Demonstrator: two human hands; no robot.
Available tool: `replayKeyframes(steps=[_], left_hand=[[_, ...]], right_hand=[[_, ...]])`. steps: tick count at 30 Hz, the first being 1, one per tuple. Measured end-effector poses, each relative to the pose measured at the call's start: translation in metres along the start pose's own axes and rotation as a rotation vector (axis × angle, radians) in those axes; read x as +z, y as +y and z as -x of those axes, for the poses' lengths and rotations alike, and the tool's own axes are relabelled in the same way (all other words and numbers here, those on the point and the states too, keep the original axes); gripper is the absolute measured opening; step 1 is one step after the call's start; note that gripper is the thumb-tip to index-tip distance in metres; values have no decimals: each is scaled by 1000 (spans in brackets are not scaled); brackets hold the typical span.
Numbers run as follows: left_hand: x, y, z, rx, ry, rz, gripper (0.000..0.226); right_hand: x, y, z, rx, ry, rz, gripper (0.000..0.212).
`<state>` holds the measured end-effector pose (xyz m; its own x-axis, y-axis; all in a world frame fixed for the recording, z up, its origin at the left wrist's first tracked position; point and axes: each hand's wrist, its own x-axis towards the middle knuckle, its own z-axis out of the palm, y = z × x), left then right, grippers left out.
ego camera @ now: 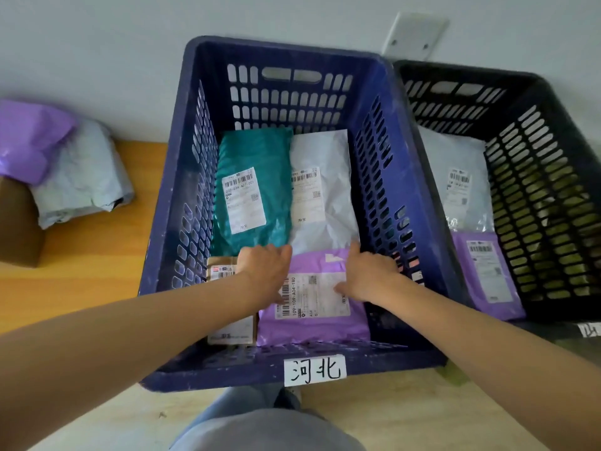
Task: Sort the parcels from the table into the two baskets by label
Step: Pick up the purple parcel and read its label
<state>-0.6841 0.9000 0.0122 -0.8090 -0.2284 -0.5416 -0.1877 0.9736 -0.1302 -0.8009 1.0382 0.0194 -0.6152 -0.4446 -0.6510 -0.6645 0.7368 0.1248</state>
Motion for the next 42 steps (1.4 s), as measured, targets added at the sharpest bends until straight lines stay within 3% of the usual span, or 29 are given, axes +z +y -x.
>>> replayKeyframes(steps=[3, 5, 7, 16, 23, 27, 32, 37, 42], left_hand=[[2, -2, 1, 222, 76, -100, 87], [5, -4, 2, 347, -22, -129, 89], [10, -3, 3, 406, -103, -163, 86], [16, 7, -5, 512, -260, -267, 70], [18, 5, -11, 571, -477, -280, 67], [17, 9, -11, 552, -500, -428, 71], [15, 26, -15, 561, -539, -544, 72], [6, 31, -13, 514, -548, -495, 64], [12, 18, -12, 571, -512, -462, 62]], right_hand=[[-11, 1, 8, -292, 190, 87, 70], [-10, 3, 11, -495, 89, 142, 78], [-2, 1, 9, -559, -36, 215, 86], [15, -8, -6, -541, -235, 285, 103], [30, -5, -16, -542, -286, 300, 116], [38, -7, -21, -536, -282, 316, 122], [44, -5, -25, -517, -292, 340, 118], [42, -3, -29, -518, -318, 296, 116], [31, -2, -30, -536, -265, 158, 96]])
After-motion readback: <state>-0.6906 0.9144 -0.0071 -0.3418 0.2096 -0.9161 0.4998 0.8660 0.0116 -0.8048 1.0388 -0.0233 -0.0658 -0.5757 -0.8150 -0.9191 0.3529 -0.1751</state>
